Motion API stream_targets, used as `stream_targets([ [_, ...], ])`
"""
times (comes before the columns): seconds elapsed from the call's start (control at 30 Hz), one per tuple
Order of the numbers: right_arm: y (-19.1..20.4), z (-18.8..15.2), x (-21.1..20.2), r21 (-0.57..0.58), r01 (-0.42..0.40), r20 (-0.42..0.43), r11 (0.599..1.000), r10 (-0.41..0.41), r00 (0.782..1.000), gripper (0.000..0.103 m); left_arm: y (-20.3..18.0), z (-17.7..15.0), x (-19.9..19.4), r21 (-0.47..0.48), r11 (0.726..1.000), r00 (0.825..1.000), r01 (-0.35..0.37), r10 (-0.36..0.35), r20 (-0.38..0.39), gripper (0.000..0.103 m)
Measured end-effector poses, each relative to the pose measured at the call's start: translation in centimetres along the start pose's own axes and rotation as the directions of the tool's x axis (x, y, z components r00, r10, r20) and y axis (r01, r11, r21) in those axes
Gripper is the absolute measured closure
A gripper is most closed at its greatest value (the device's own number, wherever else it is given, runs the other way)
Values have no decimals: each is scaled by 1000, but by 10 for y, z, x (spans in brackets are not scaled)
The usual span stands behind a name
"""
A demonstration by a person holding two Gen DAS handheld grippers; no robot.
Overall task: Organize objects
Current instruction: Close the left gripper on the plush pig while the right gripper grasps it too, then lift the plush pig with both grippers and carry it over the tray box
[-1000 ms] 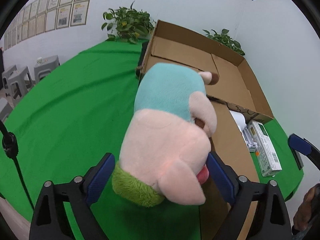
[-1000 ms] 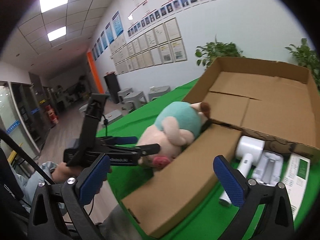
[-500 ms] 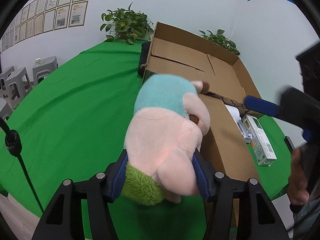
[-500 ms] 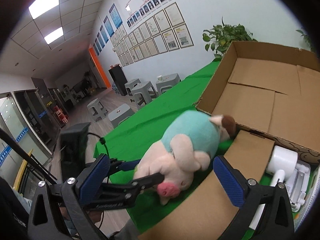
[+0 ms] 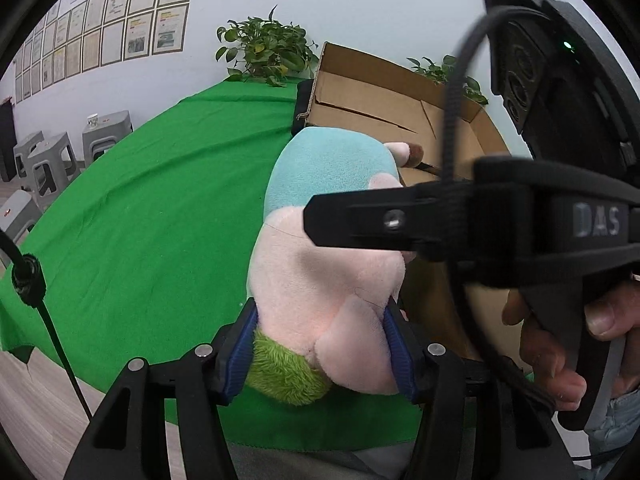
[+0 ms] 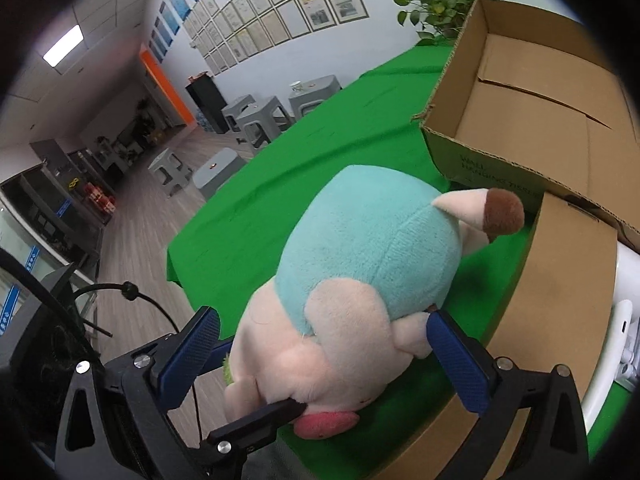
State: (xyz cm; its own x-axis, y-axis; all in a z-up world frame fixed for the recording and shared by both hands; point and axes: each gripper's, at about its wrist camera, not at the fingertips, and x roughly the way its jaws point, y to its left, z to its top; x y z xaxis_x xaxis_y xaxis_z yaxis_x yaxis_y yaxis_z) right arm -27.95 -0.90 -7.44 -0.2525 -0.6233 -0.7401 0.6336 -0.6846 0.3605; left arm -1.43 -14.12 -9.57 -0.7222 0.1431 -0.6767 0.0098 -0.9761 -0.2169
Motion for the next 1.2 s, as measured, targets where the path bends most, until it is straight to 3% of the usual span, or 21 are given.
stream_targets([
  [0.17,2,-10,9,-27,113,-6,993,-113,994,12,-10,1,3,49,999,1000,-20,20,12,50],
  [0.43,5,-14,7,-36,134,42,990,-132,990,30,-15,7,2,71,997,999,-40,38,28,56],
  [0.67,14,5,-12,-52,107,160,993,-98,982,37,-37,33,-18,144,984,986,-102,81,147,56],
  [0.9,15,43,-73,-78,169,359,983,-130,924,38,-76,91,-38,207,971,949,-118,49,310,56],
  [1.2,13,88,-121,-123,281,496,952,-186,848,40,-126,159,-48,236,967,895,-100,-16,445,56],
])
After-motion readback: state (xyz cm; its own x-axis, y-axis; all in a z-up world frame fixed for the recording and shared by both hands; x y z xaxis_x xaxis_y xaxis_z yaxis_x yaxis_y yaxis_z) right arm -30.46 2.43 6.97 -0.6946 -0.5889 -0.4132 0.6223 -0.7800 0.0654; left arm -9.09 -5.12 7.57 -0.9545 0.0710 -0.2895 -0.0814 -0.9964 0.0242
